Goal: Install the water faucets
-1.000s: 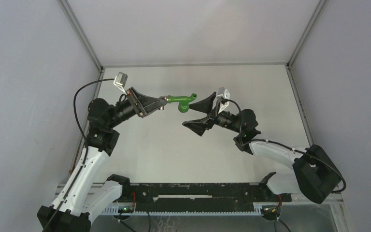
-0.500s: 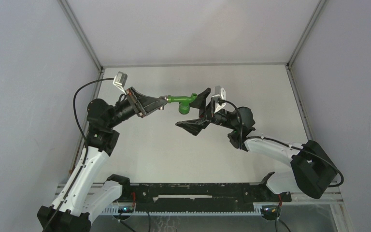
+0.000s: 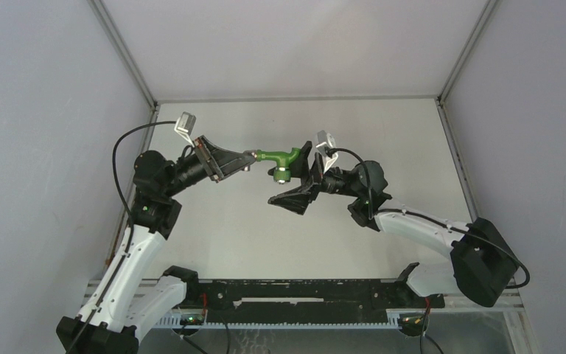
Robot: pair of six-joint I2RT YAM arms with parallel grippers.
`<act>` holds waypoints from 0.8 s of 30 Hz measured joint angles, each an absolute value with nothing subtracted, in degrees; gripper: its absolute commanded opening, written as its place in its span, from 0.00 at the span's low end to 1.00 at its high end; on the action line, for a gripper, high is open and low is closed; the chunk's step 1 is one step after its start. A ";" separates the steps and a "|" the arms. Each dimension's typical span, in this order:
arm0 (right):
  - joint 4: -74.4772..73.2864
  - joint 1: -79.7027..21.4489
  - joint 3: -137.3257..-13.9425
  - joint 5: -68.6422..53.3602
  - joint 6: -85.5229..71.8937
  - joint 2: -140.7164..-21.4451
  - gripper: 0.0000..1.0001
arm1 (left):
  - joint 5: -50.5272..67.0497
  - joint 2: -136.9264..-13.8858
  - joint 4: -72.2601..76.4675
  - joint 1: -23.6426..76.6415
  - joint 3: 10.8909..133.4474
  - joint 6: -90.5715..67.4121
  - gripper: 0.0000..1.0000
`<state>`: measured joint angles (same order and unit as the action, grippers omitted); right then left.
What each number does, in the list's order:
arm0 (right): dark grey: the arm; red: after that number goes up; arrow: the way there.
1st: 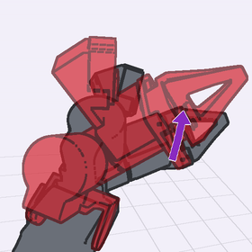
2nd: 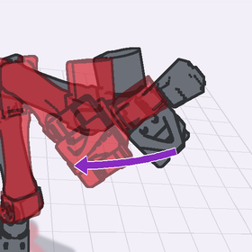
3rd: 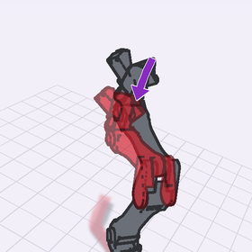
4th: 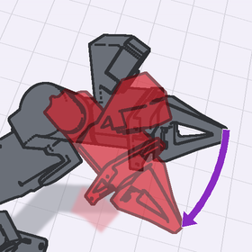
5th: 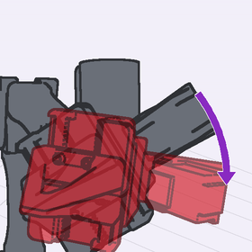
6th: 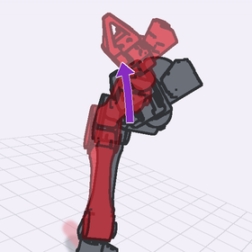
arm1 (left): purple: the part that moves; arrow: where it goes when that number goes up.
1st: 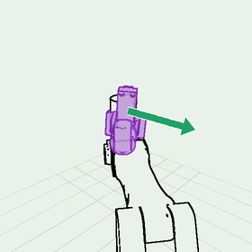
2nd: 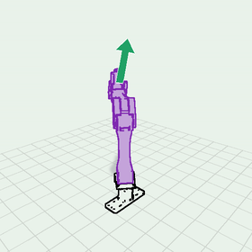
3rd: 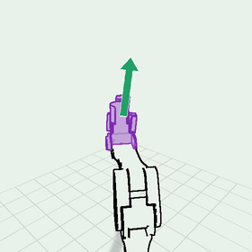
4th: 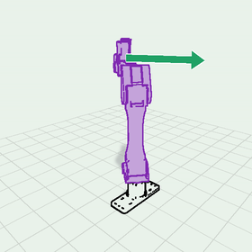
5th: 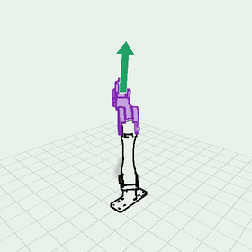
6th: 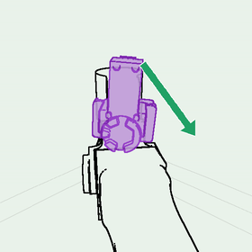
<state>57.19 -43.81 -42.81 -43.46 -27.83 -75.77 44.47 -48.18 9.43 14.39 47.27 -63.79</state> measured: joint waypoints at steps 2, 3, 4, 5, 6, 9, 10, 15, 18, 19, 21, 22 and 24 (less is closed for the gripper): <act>54.57 -44.36 -42.78 -43.22 -27.99 -74.17 0.94 | 44.80 -47.88 8.97 14.39 47.27 -63.33 0.00; 52.77 -44.73 -42.81 -42.74 -28.01 -73.14 0.94 | 44.97 -47.70 8.80 14.44 47.27 -63.02 0.00; 51.44 -45.04 -42.81 -42.30 -28.01 -72.40 0.95 | 45.21 -47.46 8.49 14.50 47.27 -62.72 0.00; 49.60 -45.43 -42.81 -41.36 -28.01 -71.48 0.95 | 45.30 -47.24 8.23 14.52 47.27 -62.41 0.00; 48.27 -45.74 -42.81 -40.53 -28.03 -70.72 0.94 | 45.32 -47.11 7.92 14.57 47.27 -62.00 0.00; 43.94 -46.39 -42.78 -35.64 -30.09 -68.40 0.89 | 45.28 -46.85 7.22 14.61 47.29 -60.86 0.00; 43.03 -46.37 -42.78 -33.82 -31.57 -67.85 0.87 | 45.19 -46.85 6.92 14.61 47.29 -60.31 0.00; 42.24 -43.81 -42.81 -29.10 -44.66 -67.66 0.63 | 44.73 -46.81 4.99 14.59 47.29 -57.49 0.00; 41.95 -42.13 -43.07 -29.04 -51.13 -68.64 0.46 | 44.58 -46.54 3.81 14.59 47.37 -56.18 0.00; 41.19 -41.58 -43.59 -29.10 -53.10 -69.21 0.43 | 44.51 -46.28 3.55 14.59 47.37 -55.57 0.00; 39.05 -40.99 -45.15 -29.56 -56.75 -70.30 0.37 | 44.03 -45.65 3.22 14.57 47.37 -54.61 0.00; 38.59 -40.86 -45.67 -29.87 -57.78 -70.54 0.32 | 43.83 -45.28 3.01 14.44 47.37 -53.98 0.00; 37.32 -40.25 -46.96 -31.35 -60.99 -71.13 0.18 | 43.75 -44.64 3.05 14.37 47.37 -52.93 0.00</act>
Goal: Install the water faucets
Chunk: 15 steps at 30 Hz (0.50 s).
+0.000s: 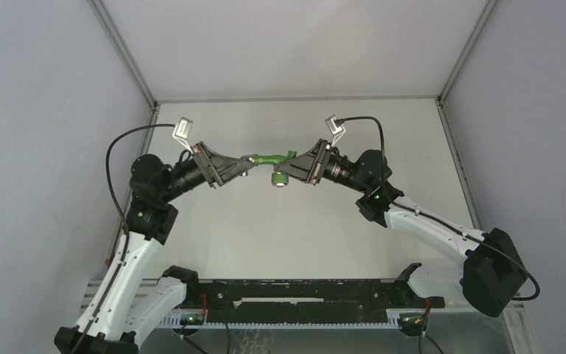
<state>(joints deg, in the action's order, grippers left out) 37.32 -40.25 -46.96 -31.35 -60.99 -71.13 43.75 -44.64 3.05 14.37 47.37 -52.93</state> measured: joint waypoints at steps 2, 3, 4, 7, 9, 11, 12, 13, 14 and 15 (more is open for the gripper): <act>36.12 -39.62 -48.38 -33.74 -64.29 -71.96 0.05 | 43.88 -43.97 3.05 14.37 47.37 -51.20 0.00; 35.29 -38.98 -49.56 -35.90 -66.65 -72.71 0.00 | 43.94 -43.59 3.07 14.37 47.37 -49.82 0.00; 34.79 -38.54 -50.46 -37.30 -68.34 -73.38 0.00 | 44.10 -43.18 3.07 14.39 47.37 -48.23 0.00; 33.58 -36.64 -54.41 -44.45 -76.90 -76.86 0.00 | 44.51 -41.71 2.57 14.70 47.35 -41.39 0.00; 36.16 -35.51 -56.12 -50.63 -85.91 -80.40 0.00 | 44.36 -40.16 -0.47 15.66 47.35 -33.50 0.00; 41.82 -35.03 -56.42 -56.53 -95.37 -84.58 0.00 | 42.81 -38.52 -4.99 17.54 47.35 -25.12 0.00; 45.06 -34.89 -56.25 -59.27 -99.88 -86.67 0.00 | 41.30 -37.74 -8.05 18.90 47.42 -20.12 0.00; 47.44 -34.79 -55.86 -60.82 -103.00 -88.20 0.00 | 40.10 -37.39 -10.33 19.99 47.51 -16.51 0.00; 50.06 -34.61 -54.92 -62.33 -106.06 -89.62 0.03 | 38.68 -37.39 -13.61 21.34 47.83 -12.36 0.00; 51.86 -34.50 -53.74 -63.09 -108.14 -90.50 0.10 | 37.80 -37.54 -16.05 22.28 48.03 -9.50 0.00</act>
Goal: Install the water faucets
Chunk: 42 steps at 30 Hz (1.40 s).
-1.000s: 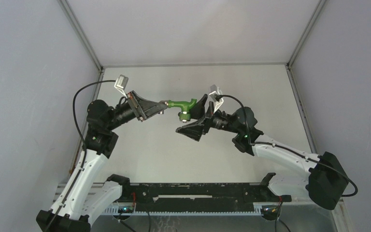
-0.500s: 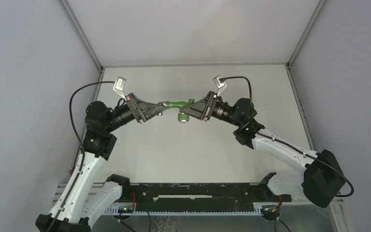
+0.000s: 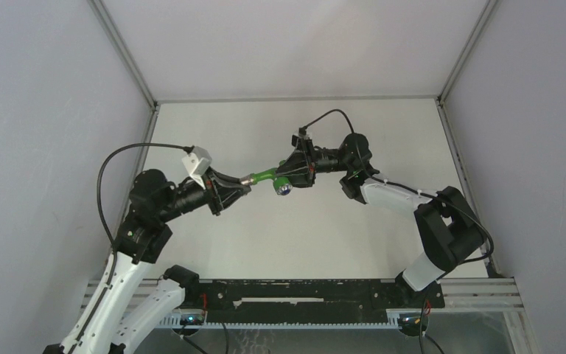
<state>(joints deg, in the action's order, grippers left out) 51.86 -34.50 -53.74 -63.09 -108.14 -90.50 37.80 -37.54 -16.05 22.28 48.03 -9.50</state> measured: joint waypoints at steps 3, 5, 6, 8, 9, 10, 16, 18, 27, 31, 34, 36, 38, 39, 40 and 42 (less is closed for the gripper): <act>55.31 -34.44 -49.71 -63.51 -111.68 -91.39 0.39 | 37.23 -38.46 -20.62 23.53 48.07 -5.30 0.00; 57.01 -34.41 -48.25 -63.33 -112.84 -91.66 0.49 | 37.12 -39.05 -22.09 23.92 48.07 -4.16 0.00; 57.95 -34.41 -47.90 -63.35 -113.49 -91.88 0.52 | 36.99 -39.18 -22.44 24.01 48.07 -3.81 0.00; 59.96 -34.54 -47.81 -63.42 -115.09 -92.05 0.57 | 36.12 -39.27 -23.68 24.21 48.07 -2.61 0.00; 60.84 -34.72 -47.81 -63.46 -115.77 -92.05 0.58 | 35.62 -39.40 -24.25 24.34 48.07 -2.22 0.00; 61.73 -35.00 -47.83 -63.59 -116.18 -92.05 0.59 | 35.05 -39.51 -24.84 24.49 48.07 -1.83 0.00; 63.02 -36.56 -47.62 -64.93 -116.53 -92.05 0.64 | 34.13 -39.77 -26.52 24.84 48.07 -1.02 0.00; 62.57 -36.69 -47.09 -65.25 -116.53 -91.96 0.65 | 34.04 -40.03 -27.35 25.02 48.07 -1.02 0.00; 44.73 -33.78 -43.42 -66.76 -109.62 -86.67 0.75 | 39.62 -45.54 -30.55 24.75 49.08 -3.95 0.00; 35.05 -31.90 -43.42 -67.48 -102.21 -83.94 0.77 | 44.05 -47.31 -30.63 23.44 49.87 -7.79 0.00; 29.21 -30.81 -43.42 -67.70 -97.65 -83.44 0.78 | 45.98 -48.03 -30.63 22.06 51.92 -10.68 0.00; 26.15 -30.26 -43.42 -68.01 -95.07 -83.07 0.79 | 47.11 -48.84 -30.87 21.10 53.82 -12.73 0.00; 23.70 -29.71 -43.42 -68.12 -92.86 -82.35 0.80 | 48.66 -49.93 -30.87 20.32 55.35 -14.70 0.00; 22.15 -29.34 -43.42 -68.12 -91.70 -81.67 0.82 | 49.36 -50.54 -30.89 20.03 55.94 -15.35 0.00; 20.84 -28.86 -43.44 -68.12 -90.65 -80.88 0.83 | 50.04 -51.11 -30.98 19.88 56.42 -15.86 0.00; 17.82 -27.59 -43.53 -68.10 -88.12 -78.94 0.86 | 51.03 -51.94 -31.11 19.73 56.97 -16.60 0.00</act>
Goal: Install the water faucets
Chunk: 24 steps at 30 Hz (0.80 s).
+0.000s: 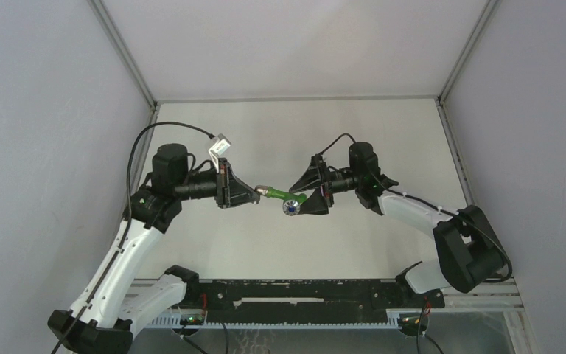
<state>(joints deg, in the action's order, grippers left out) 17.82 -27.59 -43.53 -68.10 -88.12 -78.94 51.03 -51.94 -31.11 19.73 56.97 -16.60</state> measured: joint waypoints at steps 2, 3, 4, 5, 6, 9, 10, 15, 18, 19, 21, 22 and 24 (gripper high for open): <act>12.86 -25.82 -44.75 -68.05 -83.96 -76.55 0.88 | 51.75 -52.47 -31.24 19.68 57.14 -17.02 0.00; 9.19 -24.77 -46.41 -67.92 -80.90 -75.22 0.89 | 51.99 -52.60 -31.31 19.68 57.14 -17.15 0.00; 7.03 -24.27 -47.66 -67.81 -78.59 -74.39 0.91 | 52.36 -52.77 -31.44 19.68 57.14 -17.26 0.00; 3.25 -23.53 -49.84 -67.48 -75.18 -73.32 0.93 | 52.84 -52.97 -31.51 19.68 57.14 -17.61 0.00; 0.32 -23.03 -51.57 -67.07 -72.01 -72.44 0.96 | 53.19 -53.17 -31.53 19.68 57.17 -17.85 0.00; -7.92 -21.65 -56.03 -64.45 -61.43 -68.71 1.00 | 54.33 -54.00 -32.32 19.62 57.82 -18.59 0.00; -10.04 -21.43 -56.45 -62.70 -57.32 -66.72 1.00 | 54.65 -54.28 -32.53 19.59 58.22 -18.72 0.00; -16.27 -25.41 -55.37 -45.47 -36.34 -52.25 1.00 | 56.12 -55.27 -33.50 19.51 60.29 -19.90 0.00; -11.60 -32.93 -49.80 -32.97 -23.57 -38.33 1.00 | 57.06 -55.35 -33.45 19.46 60.82 -20.91 0.00; -9.43 -34.68 -47.75 -30.81 -20.27 -34.63 0.99 | 57.41 -55.35 -33.41 19.46 60.86 -21.17 0.00; -3.77 -37.69 -43.27 -27.24 -12.73 -28.03 0.97 | 57.82 -55.37 -33.34 19.46 60.86 -21.69 0.00; -1.02 -39.48 -41.25 -25.50 -8.60 -26.13 0.99 | 58.00 -55.40 -33.21 19.46 60.86 -22.06 0.00; 2.28 -43.24 -38.57 -23.07 0.05 -25.67 1.00 | 58.54 -55.40 -33.08 19.46 60.86 -22.50 0.00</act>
<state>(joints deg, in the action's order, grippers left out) 2.28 -43.24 -38.57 -23.07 0.05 -25.67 58.54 -55.40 -33.08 19.46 60.86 -22.50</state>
